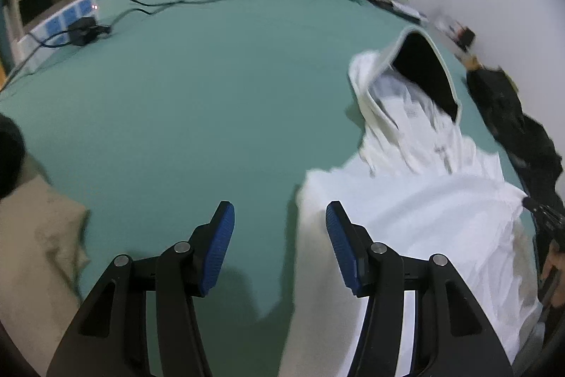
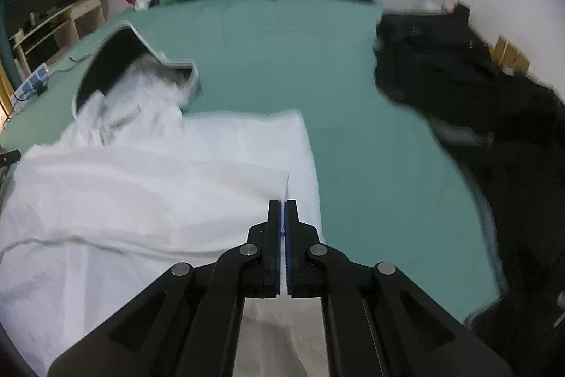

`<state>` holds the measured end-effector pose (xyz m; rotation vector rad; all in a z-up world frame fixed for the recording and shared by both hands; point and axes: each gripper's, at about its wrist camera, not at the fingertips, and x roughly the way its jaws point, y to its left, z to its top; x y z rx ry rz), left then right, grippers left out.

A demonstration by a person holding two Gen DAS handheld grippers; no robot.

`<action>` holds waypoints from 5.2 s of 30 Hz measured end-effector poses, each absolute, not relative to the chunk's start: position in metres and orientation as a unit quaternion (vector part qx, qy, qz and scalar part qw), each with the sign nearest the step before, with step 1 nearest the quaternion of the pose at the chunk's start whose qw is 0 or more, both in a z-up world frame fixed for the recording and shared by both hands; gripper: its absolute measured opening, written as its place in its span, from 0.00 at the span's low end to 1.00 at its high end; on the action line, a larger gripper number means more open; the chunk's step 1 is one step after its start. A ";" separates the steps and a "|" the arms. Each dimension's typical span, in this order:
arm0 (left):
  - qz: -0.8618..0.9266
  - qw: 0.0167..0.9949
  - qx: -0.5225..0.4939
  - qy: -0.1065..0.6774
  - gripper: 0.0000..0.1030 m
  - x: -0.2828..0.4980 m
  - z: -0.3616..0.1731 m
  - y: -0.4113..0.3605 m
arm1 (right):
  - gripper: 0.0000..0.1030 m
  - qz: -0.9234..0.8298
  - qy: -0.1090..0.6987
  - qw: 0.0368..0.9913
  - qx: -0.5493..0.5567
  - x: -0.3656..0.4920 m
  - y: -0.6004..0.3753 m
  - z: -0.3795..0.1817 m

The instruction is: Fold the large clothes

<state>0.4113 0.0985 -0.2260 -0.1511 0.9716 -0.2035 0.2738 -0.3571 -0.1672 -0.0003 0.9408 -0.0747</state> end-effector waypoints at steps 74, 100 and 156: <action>-0.019 0.883 -0.150 0.444 0.39 0.396 -0.193 0.157 | 0.11 0.135 0.420 0.851 -0.284 0.362 -0.189 -0.189; 0.008 0.875 -0.147 0.460 0.39 0.421 -0.213 0.170 | 0.77 0.231 0.410 0.877 -0.094 0.511 -0.190 -0.100; -0.051 0.881 -0.128 0.453 0.39 0.400 -0.193 0.130 | 0.36 0.134 0.254 0.776 -0.562 0.233 -0.043 -0.262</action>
